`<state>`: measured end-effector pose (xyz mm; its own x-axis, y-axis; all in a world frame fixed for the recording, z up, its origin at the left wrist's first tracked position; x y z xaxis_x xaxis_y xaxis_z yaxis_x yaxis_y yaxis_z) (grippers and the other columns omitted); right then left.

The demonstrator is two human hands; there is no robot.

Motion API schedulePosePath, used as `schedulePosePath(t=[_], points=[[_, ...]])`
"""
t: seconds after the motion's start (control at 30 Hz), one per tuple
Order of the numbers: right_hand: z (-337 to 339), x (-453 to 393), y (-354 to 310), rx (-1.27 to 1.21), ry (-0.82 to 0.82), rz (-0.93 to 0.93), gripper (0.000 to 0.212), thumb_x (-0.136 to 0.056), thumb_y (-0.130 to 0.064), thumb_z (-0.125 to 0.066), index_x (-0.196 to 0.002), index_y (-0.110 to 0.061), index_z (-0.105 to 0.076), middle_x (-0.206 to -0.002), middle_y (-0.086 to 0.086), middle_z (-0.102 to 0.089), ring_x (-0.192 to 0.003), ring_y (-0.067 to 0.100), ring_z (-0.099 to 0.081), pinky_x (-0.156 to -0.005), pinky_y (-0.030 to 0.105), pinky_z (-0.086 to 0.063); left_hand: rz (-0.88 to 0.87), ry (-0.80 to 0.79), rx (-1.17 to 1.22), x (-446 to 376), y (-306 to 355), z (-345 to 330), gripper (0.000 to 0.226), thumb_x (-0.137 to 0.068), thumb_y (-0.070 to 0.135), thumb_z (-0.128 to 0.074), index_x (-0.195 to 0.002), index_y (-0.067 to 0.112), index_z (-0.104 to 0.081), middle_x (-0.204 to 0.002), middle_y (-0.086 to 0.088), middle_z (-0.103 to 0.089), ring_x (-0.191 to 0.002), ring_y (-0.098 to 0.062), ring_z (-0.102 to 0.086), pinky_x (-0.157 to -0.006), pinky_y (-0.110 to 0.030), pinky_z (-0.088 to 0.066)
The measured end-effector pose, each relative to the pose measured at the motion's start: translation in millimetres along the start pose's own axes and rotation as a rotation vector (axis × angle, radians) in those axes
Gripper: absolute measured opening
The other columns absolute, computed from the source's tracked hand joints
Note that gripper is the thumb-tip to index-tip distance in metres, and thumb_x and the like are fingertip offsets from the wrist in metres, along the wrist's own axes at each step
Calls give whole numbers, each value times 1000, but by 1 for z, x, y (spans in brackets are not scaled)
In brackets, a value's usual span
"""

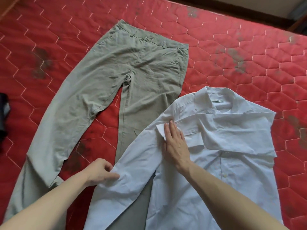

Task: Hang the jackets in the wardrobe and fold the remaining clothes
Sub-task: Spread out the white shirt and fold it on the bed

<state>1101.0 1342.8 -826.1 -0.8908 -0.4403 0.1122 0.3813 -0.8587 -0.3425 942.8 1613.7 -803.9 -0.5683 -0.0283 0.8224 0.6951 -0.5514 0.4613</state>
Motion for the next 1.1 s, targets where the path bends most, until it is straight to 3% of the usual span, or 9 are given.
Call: schedulePosePath(t=[0.1,0.2,0.3,0.43,0.57,0.67,0.8,0.93,1.1], points=[[12,-15,-21,-409,104,-208,53,-108,-14,-36,-159,-6,-33,-168,10,-28,-156,21,-26,-127,37,-22,33,-90,-25,7,-11,-3,22,-63,28,-77,-54,16,-61,-60,3,-42,-59,-13,-35,-59,-29,-28],[22,-30,-45,-604,189,-215,53,-110,-28,-30,-159,-10,-35,-168,5,-31,-156,13,-23,-128,31,-18,58,-103,-17,13,-18,-4,24,-64,25,-73,-53,15,-55,-62,0,-37,-62,-15,-31,-60,-31,-25],[18,-40,-56,-471,102,-151,61,-108,-46,-25,-163,-20,-26,-171,5,-19,-159,17,-12,-129,40,-15,103,-169,1,19,-25,-7,20,-64,21,-76,-70,3,-75,-64,4,-52,-61,-11,-45,-61,-26,-36],[3,-36,-57,-99,-374,-122,84,-99,-74,-26,-165,-32,4,-171,-3,19,-157,15,20,-128,46,11,170,-272,3,28,-36,-4,14,-73,13,-78,-85,8,-83,-74,3,-71,-66,-9,-65,-62,-23,-52],[13,-23,-56,-52,-214,14,73,-104,-63,-29,-165,-33,-3,-173,-3,9,-159,15,13,-129,45,5,226,-247,21,32,-46,12,22,-77,25,-83,-81,4,-79,-69,-1,-63,-61,-13,-56,-58,-25,-44],[10,2,-57,-23,-131,208,74,-101,-50,-39,-166,-29,-9,-174,-2,0,-160,16,5,-129,48,-3,219,-229,33,40,-35,28,26,-72,40,-81,-66,16,-70,-68,-2,-61,-62,-14,-51,-60,-28,-40],[-7,37,-75,21,-254,395,82,-94,-33,-42,-166,-28,-3,-174,-1,7,-160,17,9,-129,49,-3,191,-68,148,40,-13,58,33,-80,41,-75,-80,8,-80,-94,-6,-80,-87,-16,-71,-92,-36,-53],[-14,53,-96,3,-128,258,62,-107,-36,-31,-165,-31,-10,-174,-4,-1,-160,17,1,-129,43,-5,91,187,186,42,12,84,26,-83,30,-70,-69,8,-68,-65,-1,-63,-60,-15,-53,-56,-24,-40],[-4,23,-101,-89,-157,-10,54,-110,-42,-30,-161,-23,-31,-168,0,-30,-158,20,-18,-127,45,-20,-105,460,60,49,4,117,46,-83,40,-66,-53,22,-37,-52,4,-32,-51,-15,-29,-56,-31,-25]])
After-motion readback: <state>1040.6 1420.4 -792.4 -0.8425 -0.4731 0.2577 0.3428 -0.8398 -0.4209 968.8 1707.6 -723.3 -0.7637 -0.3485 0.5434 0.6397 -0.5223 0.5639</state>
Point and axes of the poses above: each hand's wrist, its own x-axis away from the middle knuckle, its own z-axis out of the back of the hand, y = z × x, the point moved 4 cm from there along -x, towards the middle knuckle
